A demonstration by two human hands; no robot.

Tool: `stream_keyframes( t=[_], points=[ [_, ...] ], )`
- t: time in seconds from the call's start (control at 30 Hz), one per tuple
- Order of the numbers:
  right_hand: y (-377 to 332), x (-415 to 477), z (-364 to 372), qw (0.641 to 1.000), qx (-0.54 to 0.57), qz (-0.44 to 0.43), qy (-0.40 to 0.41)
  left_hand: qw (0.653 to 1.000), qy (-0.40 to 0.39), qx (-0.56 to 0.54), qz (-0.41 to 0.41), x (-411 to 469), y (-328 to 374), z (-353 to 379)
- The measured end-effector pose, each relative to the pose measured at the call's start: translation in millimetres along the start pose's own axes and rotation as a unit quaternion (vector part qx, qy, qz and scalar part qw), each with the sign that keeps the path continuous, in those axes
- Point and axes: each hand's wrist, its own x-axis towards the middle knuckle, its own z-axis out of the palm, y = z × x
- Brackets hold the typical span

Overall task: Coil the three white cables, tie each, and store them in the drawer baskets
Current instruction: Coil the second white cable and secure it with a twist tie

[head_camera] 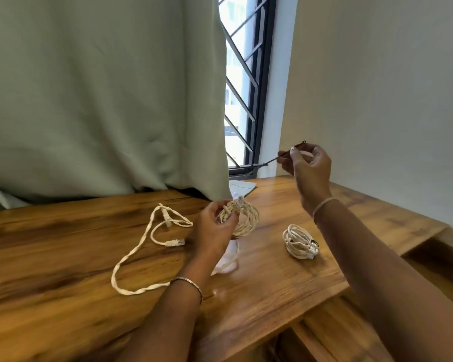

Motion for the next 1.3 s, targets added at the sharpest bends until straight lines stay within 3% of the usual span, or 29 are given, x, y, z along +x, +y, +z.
stream_keyframes(
  t=[0.27, 0.63, 0.83, 1.03, 1.17, 1.3],
  points=[
    [-12, -69, 52, 0.993, 0.081, 0.030, -0.079, 0.994, 0.098, 0.025, -0.032, -11, 3, -73],
    [-12, -152, 160, 0.983, -0.009, -0.051, -0.175, 0.981, 0.156, 0.105, -0.047, -22, 31, -196],
    [-8, -201, 208, 0.966, -0.038, -0.170, -0.193, 0.975, 0.164, 0.139, -0.056, -30, 38, -259],
    [2, -236, 241, 0.911, -0.075, -0.347, -0.212, 0.965, 0.200, 0.158, -0.064, -31, 28, -305],
    [13, -249, 253, 0.885, -0.092, -0.394, -0.231, 0.956, 0.232, 0.163, -0.080, -28, 18, -331],
    [28, -258, 267, 0.882, -0.092, -0.387, -0.253, 0.949, 0.250, 0.173, -0.083, -25, 10, -345]
  ],
)
